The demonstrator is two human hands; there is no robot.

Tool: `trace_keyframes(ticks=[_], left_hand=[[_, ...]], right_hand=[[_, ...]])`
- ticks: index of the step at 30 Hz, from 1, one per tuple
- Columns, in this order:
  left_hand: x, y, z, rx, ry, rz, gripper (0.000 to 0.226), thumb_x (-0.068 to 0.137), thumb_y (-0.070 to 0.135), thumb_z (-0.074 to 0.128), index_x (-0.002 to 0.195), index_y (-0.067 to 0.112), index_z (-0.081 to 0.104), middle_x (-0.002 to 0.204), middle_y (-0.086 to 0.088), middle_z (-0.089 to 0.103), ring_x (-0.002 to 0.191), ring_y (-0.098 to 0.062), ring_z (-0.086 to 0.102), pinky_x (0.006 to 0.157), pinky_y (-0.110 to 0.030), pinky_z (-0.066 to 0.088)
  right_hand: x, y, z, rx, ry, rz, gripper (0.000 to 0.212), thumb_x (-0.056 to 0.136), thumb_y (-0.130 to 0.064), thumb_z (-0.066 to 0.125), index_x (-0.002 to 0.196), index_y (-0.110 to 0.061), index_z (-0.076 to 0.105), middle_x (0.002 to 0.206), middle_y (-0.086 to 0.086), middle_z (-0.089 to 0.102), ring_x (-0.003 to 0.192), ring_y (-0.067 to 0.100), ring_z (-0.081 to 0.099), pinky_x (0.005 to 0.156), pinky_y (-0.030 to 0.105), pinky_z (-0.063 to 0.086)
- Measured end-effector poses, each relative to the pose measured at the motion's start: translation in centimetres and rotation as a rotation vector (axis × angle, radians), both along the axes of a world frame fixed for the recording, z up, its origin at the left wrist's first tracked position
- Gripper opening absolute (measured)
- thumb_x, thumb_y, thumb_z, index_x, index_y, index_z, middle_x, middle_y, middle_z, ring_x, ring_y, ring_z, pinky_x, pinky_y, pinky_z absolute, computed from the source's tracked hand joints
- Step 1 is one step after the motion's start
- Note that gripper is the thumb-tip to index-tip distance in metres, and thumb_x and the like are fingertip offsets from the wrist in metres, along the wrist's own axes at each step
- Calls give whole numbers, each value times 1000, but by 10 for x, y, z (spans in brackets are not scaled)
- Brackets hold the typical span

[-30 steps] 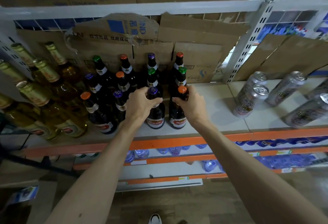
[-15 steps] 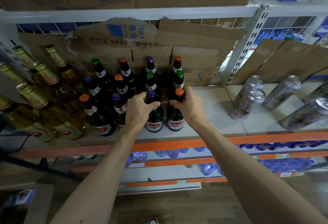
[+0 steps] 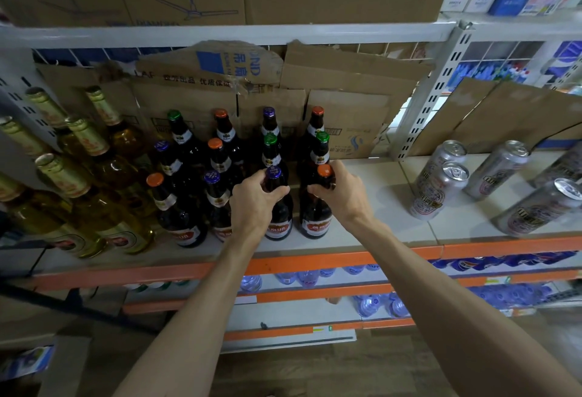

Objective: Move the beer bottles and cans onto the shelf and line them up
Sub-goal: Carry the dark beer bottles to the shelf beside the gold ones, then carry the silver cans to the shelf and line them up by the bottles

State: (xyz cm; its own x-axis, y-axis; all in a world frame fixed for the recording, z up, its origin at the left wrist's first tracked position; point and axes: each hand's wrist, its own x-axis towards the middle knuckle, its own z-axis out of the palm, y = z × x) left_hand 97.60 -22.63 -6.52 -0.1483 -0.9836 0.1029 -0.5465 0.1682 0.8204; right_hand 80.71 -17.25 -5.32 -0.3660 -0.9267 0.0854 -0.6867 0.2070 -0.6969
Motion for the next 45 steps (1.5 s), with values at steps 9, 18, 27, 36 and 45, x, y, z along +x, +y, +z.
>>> trace_keyframes(ticks=[9,18,27,36,45], left_hand=[[3,-1,1,-3,-7,-19,33,80,37,79,105,16,72,88,6,73,81,-10,66,80,-31,55],[3,1,6,11,5,-43,31,80,36,79,105,18,72,85,12,68,79,-6,63,79,-31,55],[-7,6,24,53,-56,-110,57,78,39,80,126,18,59,114,2,66,106,-19,62,86,-32,48],[-141,61,102,-375,59,-348,17,94,25,62,107,14,65,109,-8,67,104,-29,61,90,-40,46],[-322,161,81,-232,-236,-778,15,89,27,64,101,20,69,109,-4,70,102,-27,64,85,-37,51]], right_hand=[[-2,3,2,46,53,17,31,92,-28,66,106,-8,49,93,11,66,84,32,61,63,35,43],[-2,2,0,40,-9,-44,35,87,-29,72,107,-10,51,99,11,67,88,29,61,65,30,38],[-6,19,21,121,-233,-43,64,83,-27,77,134,-9,43,132,8,56,121,23,53,83,24,37],[-101,123,60,-63,-70,-397,47,91,-36,66,124,-7,49,126,14,59,117,31,55,95,38,43],[-246,291,71,-98,-5,-774,31,98,-34,53,117,-10,49,114,11,63,102,30,59,89,47,48]])
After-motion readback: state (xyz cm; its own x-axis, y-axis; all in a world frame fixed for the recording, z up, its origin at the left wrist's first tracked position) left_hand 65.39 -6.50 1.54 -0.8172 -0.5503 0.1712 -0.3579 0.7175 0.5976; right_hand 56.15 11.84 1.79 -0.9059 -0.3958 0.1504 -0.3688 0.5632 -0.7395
